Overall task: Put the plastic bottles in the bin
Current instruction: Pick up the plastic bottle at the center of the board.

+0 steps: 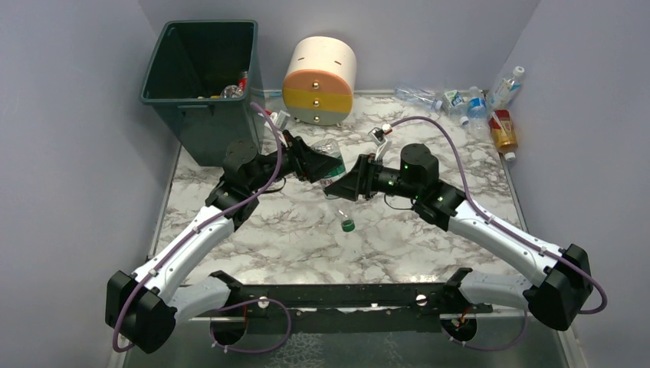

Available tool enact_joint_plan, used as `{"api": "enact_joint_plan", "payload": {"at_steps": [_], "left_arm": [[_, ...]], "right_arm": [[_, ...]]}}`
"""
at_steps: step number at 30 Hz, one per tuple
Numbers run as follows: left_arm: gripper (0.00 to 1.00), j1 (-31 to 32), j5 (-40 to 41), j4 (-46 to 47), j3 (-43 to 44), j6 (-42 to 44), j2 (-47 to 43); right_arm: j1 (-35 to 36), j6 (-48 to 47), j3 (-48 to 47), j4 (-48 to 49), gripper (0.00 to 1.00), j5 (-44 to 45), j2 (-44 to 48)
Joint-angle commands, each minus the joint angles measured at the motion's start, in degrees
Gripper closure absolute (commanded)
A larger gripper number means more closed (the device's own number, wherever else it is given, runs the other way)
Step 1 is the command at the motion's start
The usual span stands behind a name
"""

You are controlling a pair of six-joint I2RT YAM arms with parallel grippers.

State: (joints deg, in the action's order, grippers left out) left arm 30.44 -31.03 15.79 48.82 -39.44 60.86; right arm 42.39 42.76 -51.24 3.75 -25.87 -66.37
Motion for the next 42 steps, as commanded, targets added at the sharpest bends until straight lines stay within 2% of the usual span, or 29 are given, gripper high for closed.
{"api": "enact_joint_plan", "payload": {"at_steps": [1,3,7,12,13,15,23,29,37,42], "left_arm": [[0.35,0.24,-0.09,1.75,-0.17,-0.36,-0.41],[0.41,0.24,-0.13,1.51,0.07,-0.37,-0.13],[0.45,0.24,-0.05,1.18,0.31,-0.54,0.31],[0.46,0.24,0.49,1.09,0.14,-0.48,0.31],[0.46,0.24,0.48,1.08,0.18,-0.44,0.38],[0.46,0.26,0.53,1.08,0.14,-0.38,0.59],[0.46,0.24,1.01,-0.77,1.56,0.86,1.13],[0.48,0.22,3.53,-7.25,5.22,5.69,1.87],[0.46,0.24,4.04,-6.54,5.53,5.26,2.64],[0.45,0.24,4.26,-9.29,11.08,6.62,4.41]], "right_arm": [[0.65,0.13,-1.84,2.16,0.36,1.36,-0.67],[0.88,0.13,-1.64,2.14,0.36,1.36,-0.69],[1.19,0.13,-1.22,1.93,0.30,1.28,-0.42],[1.42,-0.32,-0.90,0.59,0.14,1.00,0.43],[1.41,-0.43,-0.86,0.09,0.07,1.00,0.79],[1.46,-0.75,-0.74,-0.93,0.01,1.31,1.36],[1.42,-1.49,-0.26,-4.58,0.01,2.35,5.00],[1.45,-4.32,-3.16,-13.92,0.01,8.68,10.40],[1.35,-6.00,-6.05,-23.25,0.01,13.12,16.81],[1.43,-6.46,-5.45,-26.55,0.01,13.61,18.34]]}}
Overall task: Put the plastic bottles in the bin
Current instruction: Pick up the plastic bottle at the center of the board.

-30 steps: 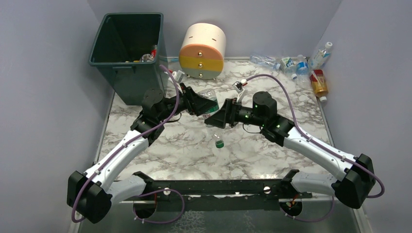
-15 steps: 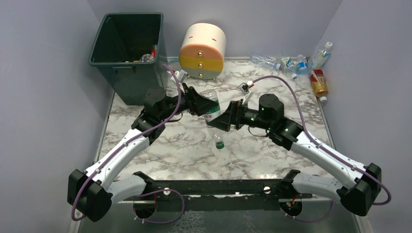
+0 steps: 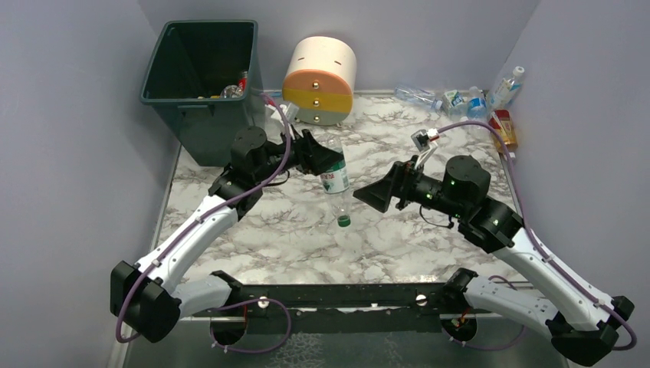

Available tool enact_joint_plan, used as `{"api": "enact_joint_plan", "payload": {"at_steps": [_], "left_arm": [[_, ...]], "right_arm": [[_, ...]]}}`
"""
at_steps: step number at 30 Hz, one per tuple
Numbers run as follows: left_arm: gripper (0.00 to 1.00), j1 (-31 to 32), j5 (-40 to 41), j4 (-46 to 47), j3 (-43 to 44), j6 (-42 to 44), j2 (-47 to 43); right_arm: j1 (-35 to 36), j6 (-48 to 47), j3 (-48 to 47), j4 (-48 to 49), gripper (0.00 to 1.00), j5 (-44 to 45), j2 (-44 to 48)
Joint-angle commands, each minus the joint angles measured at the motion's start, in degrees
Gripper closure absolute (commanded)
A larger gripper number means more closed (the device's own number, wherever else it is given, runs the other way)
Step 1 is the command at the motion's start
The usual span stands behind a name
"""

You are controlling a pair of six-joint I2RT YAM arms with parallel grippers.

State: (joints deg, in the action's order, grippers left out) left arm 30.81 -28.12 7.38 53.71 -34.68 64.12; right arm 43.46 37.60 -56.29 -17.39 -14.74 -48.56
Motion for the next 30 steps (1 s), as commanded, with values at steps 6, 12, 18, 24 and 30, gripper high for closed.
{"api": "enact_joint_plan", "payload": {"at_steps": [6,12,18,24,30], "left_arm": [[0.44,-0.44,2.85,-4.83,16.01,4.57,4.87],[0.44,-1.58,4.74,-6.23,23.09,6.22,7.74],[0.44,-6.55,2.90,-7.43,31.82,6.51,11.60],[0.43,-18.52,-3.49,-2.79,38.24,0.25,14.38],[0.43,-29.56,-6.92,3.25,43.48,-6.76,16.95]], "right_arm": [[0.33,-0.54,2.26,-5.57,0.01,2.59,2.07],[0.31,-0.45,3.18,-6.73,0.01,2.76,3.36],[0.29,0.31,5.80,-6.34,0.01,1.41,4.83],[0.39,1.75,9.20,-5.51,0.01,-0.07,6.18],[0.35,2.50,10.66,-5.74,0.01,-0.59,7.30]]}}
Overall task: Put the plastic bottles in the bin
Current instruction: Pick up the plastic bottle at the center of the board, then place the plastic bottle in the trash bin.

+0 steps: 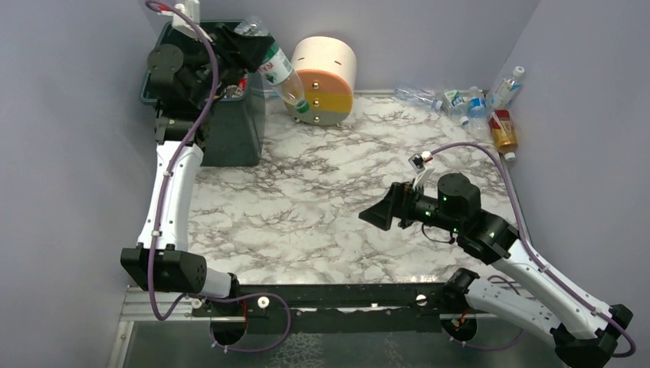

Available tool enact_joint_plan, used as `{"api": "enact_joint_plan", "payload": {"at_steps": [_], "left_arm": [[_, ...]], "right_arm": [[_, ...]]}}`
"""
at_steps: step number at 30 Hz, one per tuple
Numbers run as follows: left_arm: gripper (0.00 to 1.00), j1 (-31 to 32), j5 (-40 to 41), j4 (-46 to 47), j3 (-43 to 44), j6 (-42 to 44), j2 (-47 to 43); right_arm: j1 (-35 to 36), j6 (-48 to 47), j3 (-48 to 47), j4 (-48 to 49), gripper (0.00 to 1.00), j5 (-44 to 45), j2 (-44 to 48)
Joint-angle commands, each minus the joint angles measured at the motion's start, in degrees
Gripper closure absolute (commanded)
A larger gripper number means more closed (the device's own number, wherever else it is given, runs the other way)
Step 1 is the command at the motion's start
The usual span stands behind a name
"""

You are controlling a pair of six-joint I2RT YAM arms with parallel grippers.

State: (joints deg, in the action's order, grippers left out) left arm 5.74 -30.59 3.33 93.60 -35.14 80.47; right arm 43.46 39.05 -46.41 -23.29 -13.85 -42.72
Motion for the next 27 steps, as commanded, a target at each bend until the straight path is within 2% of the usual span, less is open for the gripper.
{"api": "enact_joint_plan", "payload": {"at_steps": [1,9,13,22,27], "left_arm": [[0.43,-5.76,-4.81,8.84,3.97,-7.82,0.87],[0.42,-14.45,-2.94,17.63,3.55,-14.63,0.68],[0.40,-18.77,0.83,22.35,-1.28,-15.23,-2.44],[0.40,-27.43,5.36,22.80,-6.34,-12.88,-6.01],[0.40,-29.17,5.96,22.70,-6.93,-12.01,-5.13]], "right_arm": [[0.39,1.25,1.04,0.11,0.01,-1.57,1.68],[0.32,2.95,4.28,0.92,0.01,-2.74,3.54],[0.35,3.52,5.66,1.73,0.01,-3.51,3.90],[0.35,4.19,7.42,2.47,0.01,-5.66,4.12],[0.38,4.44,7.90,2.51,0.01,-6.36,3.99]]}}
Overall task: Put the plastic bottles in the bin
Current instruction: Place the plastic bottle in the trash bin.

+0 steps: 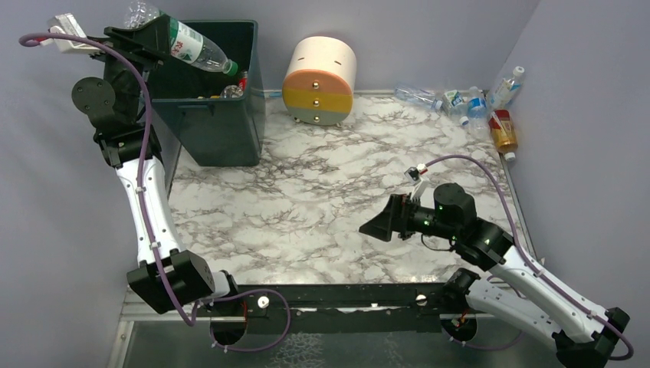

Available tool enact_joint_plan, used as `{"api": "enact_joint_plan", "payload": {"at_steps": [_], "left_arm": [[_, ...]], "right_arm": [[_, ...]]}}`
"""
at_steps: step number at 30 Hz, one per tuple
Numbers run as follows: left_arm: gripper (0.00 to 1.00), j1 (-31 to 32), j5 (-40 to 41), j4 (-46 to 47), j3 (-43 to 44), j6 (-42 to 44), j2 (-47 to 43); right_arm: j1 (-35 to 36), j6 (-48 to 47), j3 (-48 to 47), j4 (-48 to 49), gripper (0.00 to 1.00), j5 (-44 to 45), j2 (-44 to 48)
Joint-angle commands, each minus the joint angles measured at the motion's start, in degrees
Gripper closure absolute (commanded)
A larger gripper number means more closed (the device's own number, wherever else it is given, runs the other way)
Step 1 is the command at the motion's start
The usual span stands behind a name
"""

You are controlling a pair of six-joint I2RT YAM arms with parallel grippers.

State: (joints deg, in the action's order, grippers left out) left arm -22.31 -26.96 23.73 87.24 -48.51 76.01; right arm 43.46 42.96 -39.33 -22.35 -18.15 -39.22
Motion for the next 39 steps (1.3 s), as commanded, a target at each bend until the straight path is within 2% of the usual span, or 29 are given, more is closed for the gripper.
{"api": "enact_joint_plan", "payload": {"at_steps": [1,14,26,30,36,39], "left_arm": [[0.40,-1.32,2.55,2.29,-0.77,1.51,-0.49],[0.40,-2.21,5.38,1.41,-5.91,3.32,2.78],[0.38,-2.30,2.79,2.29,-3.91,-0.95,12.46],[0.33,-2.30,0.77,2.20,-2.42,-1.53,14.61],[0.18,-2.31,-0.59,2.03,-1.87,-1.89,14.88],[0.17,-2.30,-1.15,2.03,-1.02,-2.15,14.79]], "right_arm": [[0.34,0.54,0.72,1.55,0.01,-2.13,0.48],[0.36,0.76,1.12,3.09,0.01,-3.47,-1.40],[0.38,0.72,1.45,3.69,0.01,-3.98,-2.24],[0.33,1.02,2.14,4.08,0.01,-4.08,-2.11],[0.35,1.59,3.14,4.94,0.01,-4.52,-1.91],[0.32,1.60,3.21,4.74,0.01,-4.61,-1.69]]}}
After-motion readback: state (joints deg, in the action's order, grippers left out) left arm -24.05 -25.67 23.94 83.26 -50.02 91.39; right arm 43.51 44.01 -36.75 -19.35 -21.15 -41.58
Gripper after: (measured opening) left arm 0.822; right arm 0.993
